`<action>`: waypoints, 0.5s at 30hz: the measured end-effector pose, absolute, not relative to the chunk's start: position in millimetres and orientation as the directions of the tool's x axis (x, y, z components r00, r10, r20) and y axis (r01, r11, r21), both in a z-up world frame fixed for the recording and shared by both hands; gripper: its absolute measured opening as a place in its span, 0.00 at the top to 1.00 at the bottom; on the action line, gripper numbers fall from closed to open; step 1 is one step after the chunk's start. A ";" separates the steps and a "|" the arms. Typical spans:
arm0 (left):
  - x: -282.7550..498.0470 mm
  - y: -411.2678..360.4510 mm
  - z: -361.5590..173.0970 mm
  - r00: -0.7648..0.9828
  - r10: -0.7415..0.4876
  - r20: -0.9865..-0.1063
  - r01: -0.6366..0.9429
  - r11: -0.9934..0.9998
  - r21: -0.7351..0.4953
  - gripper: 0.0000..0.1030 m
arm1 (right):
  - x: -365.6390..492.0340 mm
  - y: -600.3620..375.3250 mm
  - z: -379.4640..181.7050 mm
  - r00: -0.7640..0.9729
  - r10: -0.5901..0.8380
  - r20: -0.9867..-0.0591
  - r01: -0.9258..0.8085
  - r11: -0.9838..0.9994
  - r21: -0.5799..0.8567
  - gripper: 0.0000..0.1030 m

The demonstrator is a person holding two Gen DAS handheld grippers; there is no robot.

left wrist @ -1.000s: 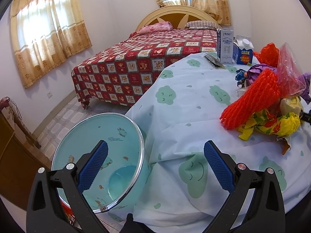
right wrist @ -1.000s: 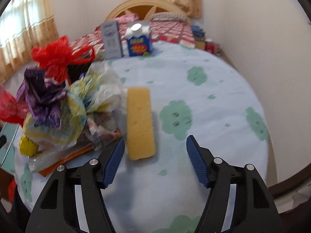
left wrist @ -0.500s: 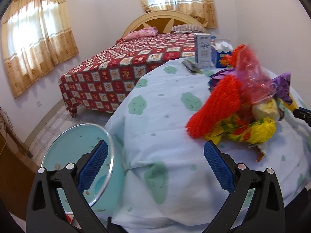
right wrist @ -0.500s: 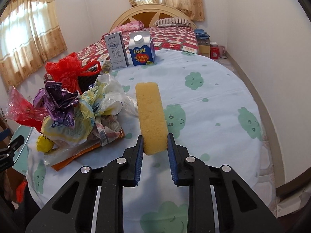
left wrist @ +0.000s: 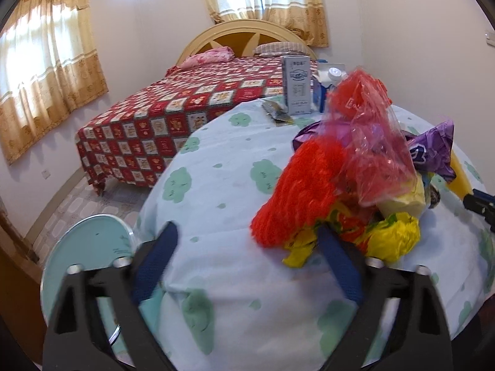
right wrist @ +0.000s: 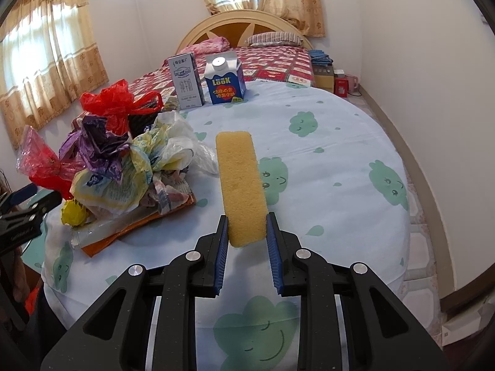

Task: Collect trash
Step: 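Grasp the yellow sponge with the right tool while the left tool grasps the red mesh bag, then carry the red mesh bag and yellow sponge over the blue bin and release both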

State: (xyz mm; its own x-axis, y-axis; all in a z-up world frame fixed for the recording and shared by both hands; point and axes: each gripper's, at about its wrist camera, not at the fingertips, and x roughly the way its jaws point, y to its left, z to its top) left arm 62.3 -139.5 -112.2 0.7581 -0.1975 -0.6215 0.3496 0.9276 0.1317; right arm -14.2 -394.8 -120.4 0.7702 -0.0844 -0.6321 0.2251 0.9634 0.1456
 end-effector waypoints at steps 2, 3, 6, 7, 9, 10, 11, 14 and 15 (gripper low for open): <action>66.3 -141.8 -113.7 0.740 -0.214 -0.638 0.368 0.922 0.118 0.52 | -13.9 -392.4 -120.1 0.773 -0.086 -0.628 0.220 0.966 0.139 0.76; 68.3 -140.7 -113.8 0.726 -0.233 -0.648 0.381 0.919 0.097 0.74 | -14.6 -391.5 -119.2 0.776 -0.084 -0.625 0.216 0.966 0.139 0.76; 67.7 -133.7 -109.7 0.718 -0.243 -0.653 0.389 0.917 0.087 0.87 | -17.9 -389.8 -114.3 0.787 -0.080 -0.612 0.210 0.967 0.143 0.76; 66.1 -131.5 -108.0 0.718 -0.247 -0.650 0.394 0.915 0.088 0.89 | -18.9 -389.5 -112.0 0.791 -0.079 -0.606 0.208 0.967 0.146 0.76; 60.4 -123.3 -102.0 0.726 -0.249 -0.641 0.399 0.912 0.098 0.89 | -20.4 -387.1 -105.7 0.801 -0.077 -0.594 0.202 0.968 0.147 0.76; 58.1 -118.6 -99.2 0.733 -0.245 -0.635 0.397 0.912 0.107 0.89 | -20.9 -385.8 -103.3 0.805 -0.076 -0.589 0.199 0.969 0.147 0.76; 55.5 -112.4 -95.6 0.738 -0.241 -0.630 0.393 0.913 0.111 0.89 | -21.4 -383.9 -101.1 0.808 -0.075 -0.585 0.196 0.970 0.146 0.76; 50.4 -92.3 -85.6 0.756 -0.223 -0.615 0.370 0.921 0.121 0.89 | -21.5 -375.3 -89.9 0.821 -0.069 -0.566 0.179 0.973 0.142 0.76; 49.9 -84.9 -82.9 0.761 -0.214 -0.613 0.360 0.925 0.124 0.89 | -20.9 -372.0 -85.2 0.826 -0.065 -0.560 0.172 0.975 0.139 0.76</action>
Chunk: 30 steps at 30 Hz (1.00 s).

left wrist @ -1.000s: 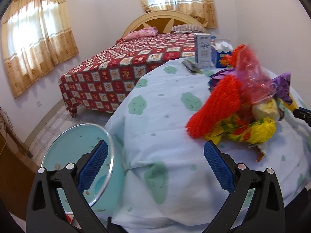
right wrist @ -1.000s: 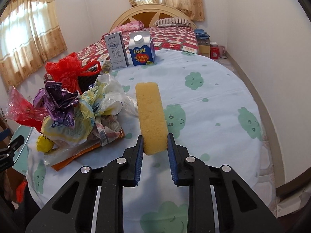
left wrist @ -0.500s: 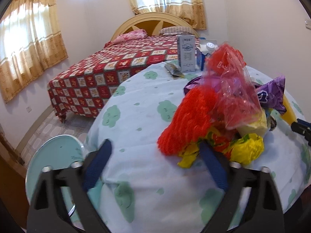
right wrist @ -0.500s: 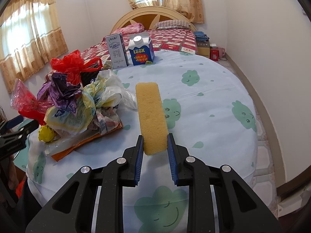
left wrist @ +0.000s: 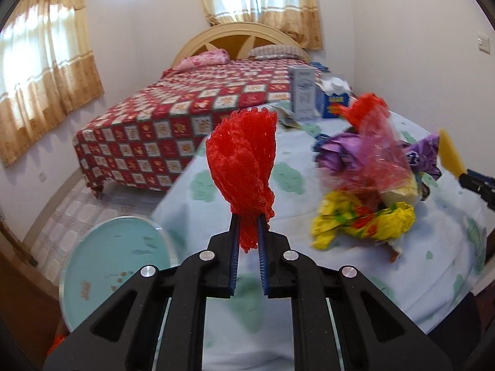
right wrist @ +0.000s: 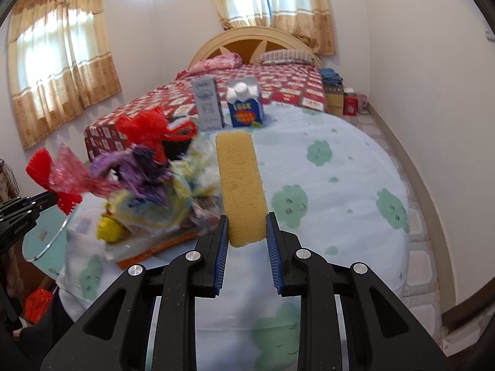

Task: Collect trash
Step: 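Carry the red mesh bag and yellow sponge over the blue bin and release both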

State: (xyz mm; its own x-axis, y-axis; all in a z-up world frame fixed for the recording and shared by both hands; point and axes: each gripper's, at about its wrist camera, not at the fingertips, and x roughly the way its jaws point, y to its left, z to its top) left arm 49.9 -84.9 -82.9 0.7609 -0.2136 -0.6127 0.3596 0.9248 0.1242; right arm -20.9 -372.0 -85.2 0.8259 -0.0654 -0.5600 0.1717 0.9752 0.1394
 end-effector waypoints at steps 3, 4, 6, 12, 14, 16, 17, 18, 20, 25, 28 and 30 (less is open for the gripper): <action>47.8 -64.6 -75.0 0.777 -0.186 -0.601 0.324 0.937 0.129 0.89 | -17.2 -362.9 -71.2 0.839 -0.058 -0.541 0.153 0.979 0.132 0.76; 47.7 -59.0 -73.1 0.781 -0.179 -0.598 0.315 0.940 0.130 0.89 | -15.3 -359.6 -66.2 0.844 -0.054 -0.534 0.146 0.981 0.130 0.76; 48.0 -45.7 -68.5 0.794 -0.144 -0.591 0.276 0.951 0.139 0.86 | -10.2 -351.6 -56.2 0.853 -0.044 -0.521 0.128 0.984 0.127 0.76; 53.8 -8.5 -62.0 0.813 -0.078 -0.577 0.197 0.970 0.146 0.88 | 7.0 -324.4 -36.2 0.869 0.000 -0.495 0.069 0.990 0.121 0.76; 51.9 0.3 -60.3 0.818 -0.066 -0.571 0.183 0.972 0.149 0.89 | 15.2 -309.6 -28.2 0.874 0.021 -0.485 0.039 0.993 0.113 0.76; 52.3 10.0 -58.3 0.822 -0.056 -0.567 0.169 0.974 0.149 0.89 | 20.4 -296.4 -22.3 0.878 0.039 -0.477 0.013 0.994 0.106 0.76; 52.4 15.1 -57.7 0.823 -0.049 -0.566 0.160 0.976 0.147 0.89 | 21.8 -289.8 -20.1 0.879 0.045 -0.474 0.003 0.995 0.101 0.76; 53.0 19.6 -57.5 0.824 -0.041 -0.565 0.150 0.978 0.148 0.89 | 27.2 -281.0 -16.6 0.880 0.057 -0.471 -0.014 0.995 0.095 0.76; 55.2 29.3 -57.7 0.823 -0.023 -0.567 0.128 0.981 0.147 0.89 | 32.8 -271.5 -13.2 0.880 0.072 -0.469 -0.033 0.995 0.090 0.76; 55.7 53.4 -59.5 0.823 0.011 -0.568 0.084 0.986 0.141 0.89 | 49.9 -243.4 -7.6 0.876 0.109 -0.470 -0.083 0.994 0.075 0.76; 56.4 64.6 -58.7 0.825 0.031 -0.564 0.058 0.988 0.140 0.89 | 58.2 -227.3 -5.9 0.872 0.130 -0.472 -0.112 0.991 0.067 0.76; 57.5 72.5 -58.0 0.824 0.042 -0.565 0.040 0.990 0.133 0.89 | 64.7 -215.9 -4.4 0.868 0.146 -0.475 -0.133 0.989 0.061 0.76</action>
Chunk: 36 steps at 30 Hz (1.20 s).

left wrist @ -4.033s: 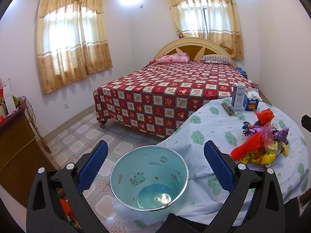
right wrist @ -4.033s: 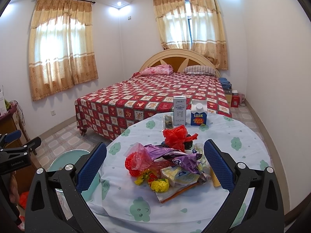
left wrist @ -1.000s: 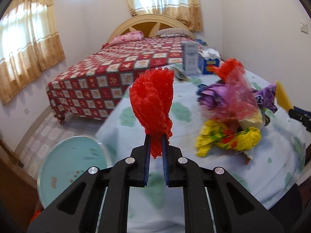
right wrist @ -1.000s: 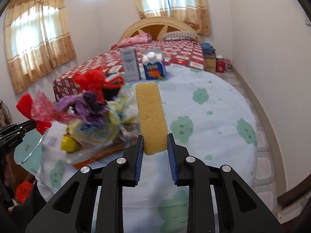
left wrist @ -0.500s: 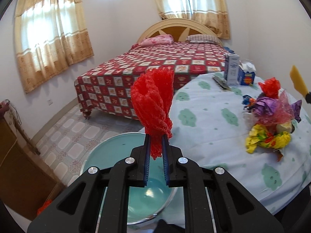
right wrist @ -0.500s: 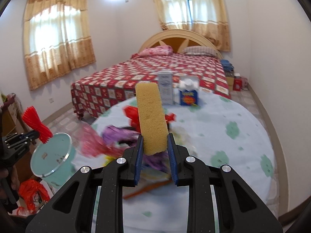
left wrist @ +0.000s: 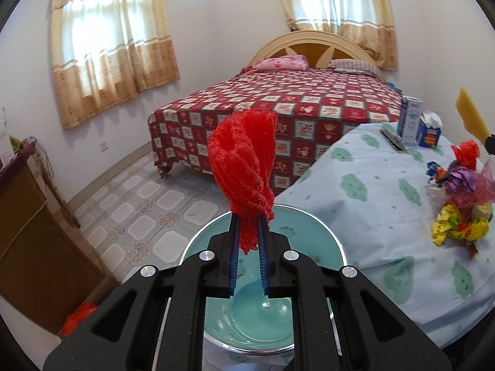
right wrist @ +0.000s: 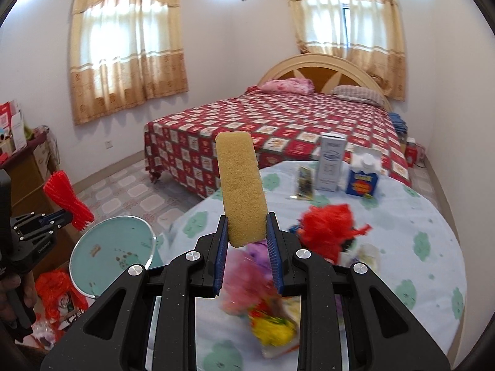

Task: Collect trash
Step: 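Carry the red mesh bag and yellow sponge over the blue bin and release both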

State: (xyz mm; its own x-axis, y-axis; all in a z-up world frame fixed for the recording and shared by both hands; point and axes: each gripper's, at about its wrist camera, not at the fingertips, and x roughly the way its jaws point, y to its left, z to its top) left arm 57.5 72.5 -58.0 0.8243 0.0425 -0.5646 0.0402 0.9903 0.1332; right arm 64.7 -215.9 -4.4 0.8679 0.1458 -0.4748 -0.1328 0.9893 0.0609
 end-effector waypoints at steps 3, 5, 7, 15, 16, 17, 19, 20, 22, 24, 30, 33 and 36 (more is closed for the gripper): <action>59.0 82.8 -58.0 0.824 0.059 -0.564 0.019 0.991 0.130 0.89 | 71.6 -202.7 -4.1 0.864 0.159 -0.478 -0.152 0.987 0.054 0.76; 60.1 88.1 -58.9 0.821 0.071 -0.567 0.006 0.991 0.132 0.89 | 78.5 -192.7 -3.3 0.860 0.168 -0.483 -0.165 0.985 0.049 0.76; 61.6 93.5 -60.1 0.817 0.083 -0.571 -0.006 0.991 0.135 0.89 | 83.8 -183.6 -4.2 0.855 0.177 -0.487 -0.179 0.983 0.043 0.76; 69.6 115.8 -68.5 0.789 0.132 -0.600 -0.057 0.988 0.143 0.89 | 100.5 -152.2 -12.6 0.833 0.212 -0.511 -0.236 0.972 0.019 0.76; 69.6 117.9 -69.7 0.786 0.136 -0.603 -0.060 0.988 0.145 0.89 | 103.4 -147.3 -14.6 0.829 0.216 -0.516 -0.243 0.970 0.016 0.76; 69.7 120.1 -71.0 0.783 0.139 -0.607 -0.064 0.987 0.144 0.89 | 106.4 -143.6 -15.8 0.826 0.219 -0.519 -0.248 0.969 0.013 0.76; 69.8 123.7 -72.9 0.778 0.149 -0.611 -0.071 0.986 0.151 0.89 | 112.1 -134.0 -19.9 0.818 0.228 -0.528 -0.264 0.964 0.007 0.76; 69.9 125.8 -74.0 0.774 0.155 -0.613 -0.075 0.985 0.154 0.89 | 114.9 -129.6 -22.4 0.814 0.231 -0.533 -0.272 0.962 0.003 0.76; 70.7 127.7 -75.1 0.770 0.163 -0.616 -0.083 0.984 0.157 0.89 | 120.1 -122.8 -26.3 0.805 0.239 -0.542 -0.285 0.959 -0.001 0.76; 70.6 131.5 -76.2 0.766 0.177 -0.618 -0.093 0.982 0.166 0.89 | 123.6 -115.3 -29.6 0.798 0.244 -0.551 -0.296 0.955 -0.005 0.76; 69.2 137.9 -78.5 0.759 0.196 -0.621 -0.108 0.978 0.176 0.89 | 134.0 -96.1 -42.6 0.774 0.255 -0.580 -0.325 0.945 -0.019 0.76; 69.7 138.3 -79.6 0.754 0.207 -0.623 -0.115 0.976 0.185 0.89 | 136.8 -85.2 -48.4 0.762 0.261 -0.592 -0.343 0.939 -0.028 0.76; 69.4 140.0 -80.5 0.752 0.213 -0.624 -0.119 0.975 0.190 0.89 | 139.3 -75.3 -53.1 0.753 0.266 -0.601 -0.359 0.933 -0.037 0.76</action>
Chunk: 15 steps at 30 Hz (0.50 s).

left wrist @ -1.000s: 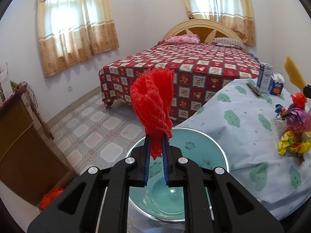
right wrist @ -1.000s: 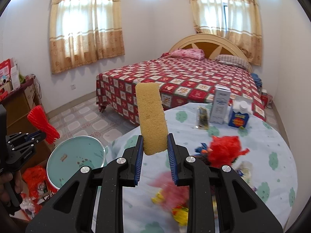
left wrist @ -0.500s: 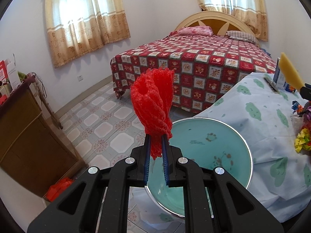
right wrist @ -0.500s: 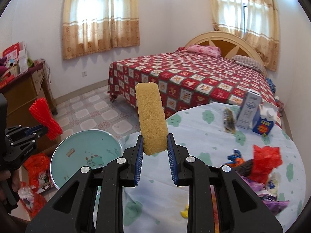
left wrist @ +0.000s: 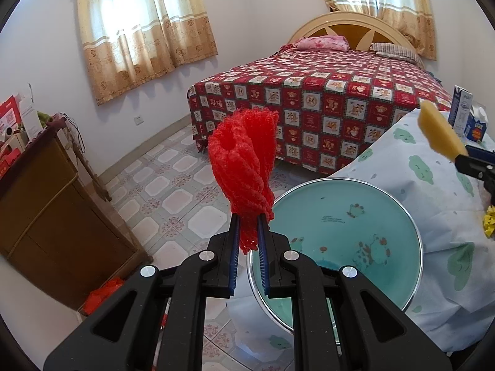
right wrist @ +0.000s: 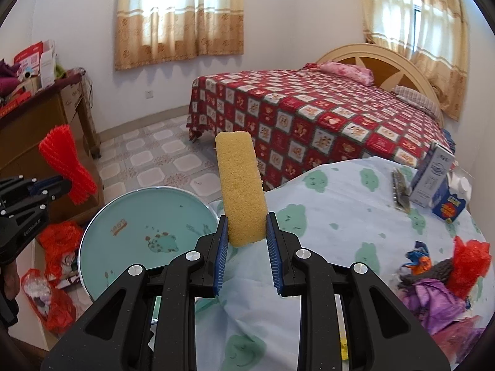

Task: Collect trash
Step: 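Carry the red mesh bag and yellow sponge over the blue bin and release both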

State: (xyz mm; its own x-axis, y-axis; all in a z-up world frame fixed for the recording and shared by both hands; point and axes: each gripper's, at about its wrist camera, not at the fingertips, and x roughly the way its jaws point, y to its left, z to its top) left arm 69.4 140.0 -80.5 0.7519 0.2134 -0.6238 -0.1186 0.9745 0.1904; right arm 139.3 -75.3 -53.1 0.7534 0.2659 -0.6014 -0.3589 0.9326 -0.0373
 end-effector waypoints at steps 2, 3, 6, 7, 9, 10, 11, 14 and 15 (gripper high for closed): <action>70.5 139.7 -81.6 0.749 0.213 -0.627 -0.118 0.975 0.190 0.89 | 141.3 -69.5 -56.5 0.746 0.270 -0.608 -0.367 0.929 -0.039 0.76; 70.8 140.0 -81.9 0.748 0.213 -0.629 -0.118 0.975 0.190 0.89 | 141.7 -66.8 -58.8 0.743 0.272 -0.612 -0.373 0.927 -0.040 0.76; 72.3 139.6 -83.8 0.742 0.214 -0.635 -0.116 0.975 0.192 0.88 | 142.2 -61.8 -63.3 0.734 0.277 -0.620 -0.383 0.923 -0.041 0.76; 72.2 139.5 -84.4 0.742 0.214 -0.636 -0.116 0.974 0.193 0.88 | 141.8 -60.8 -64.2 0.732 0.278 -0.622 -0.385 0.922 -0.040 0.76; 72.4 138.9 -85.4 0.740 0.212 -0.638 -0.114 0.975 0.192 0.88 | 141.6 -59.9 -66.2 0.729 0.280 -0.625 -0.388 0.921 -0.039 0.76; 72.5 138.8 -85.5 0.740 0.211 -0.638 -0.113 0.975 0.191 0.88 | 141.0 -59.1 -67.2 0.727 0.282 -0.626 -0.390 0.920 -0.038 0.76; 72.6 138.8 -85.3 0.740 0.210 -0.639 -0.112 0.975 0.190 0.88 | 140.5 -58.4 -67.5 0.726 0.282 -0.627 -0.391 0.920 -0.039 0.76; 72.5 138.3 -84.9 0.741 0.204 -0.639 -0.108 0.976 0.187 0.88 | 139.4 -57.3 -67.6 0.725 0.284 -0.628 -0.396 0.917 -0.042 0.76; 72.3 138.0 -84.7 0.742 0.202 -0.639 -0.107 0.977 0.185 0.88 | 139.3 -57.0 -67.5 0.725 0.284 -0.628 -0.397 0.917 -0.043 0.76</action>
State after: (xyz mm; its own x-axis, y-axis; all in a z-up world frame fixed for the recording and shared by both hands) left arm 72.3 138.0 -84.7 0.7421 0.2023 -0.6391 -0.1066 0.9769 0.1854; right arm 139.3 -57.0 -67.5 0.7246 0.2837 -0.6281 -0.3966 0.9170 -0.0433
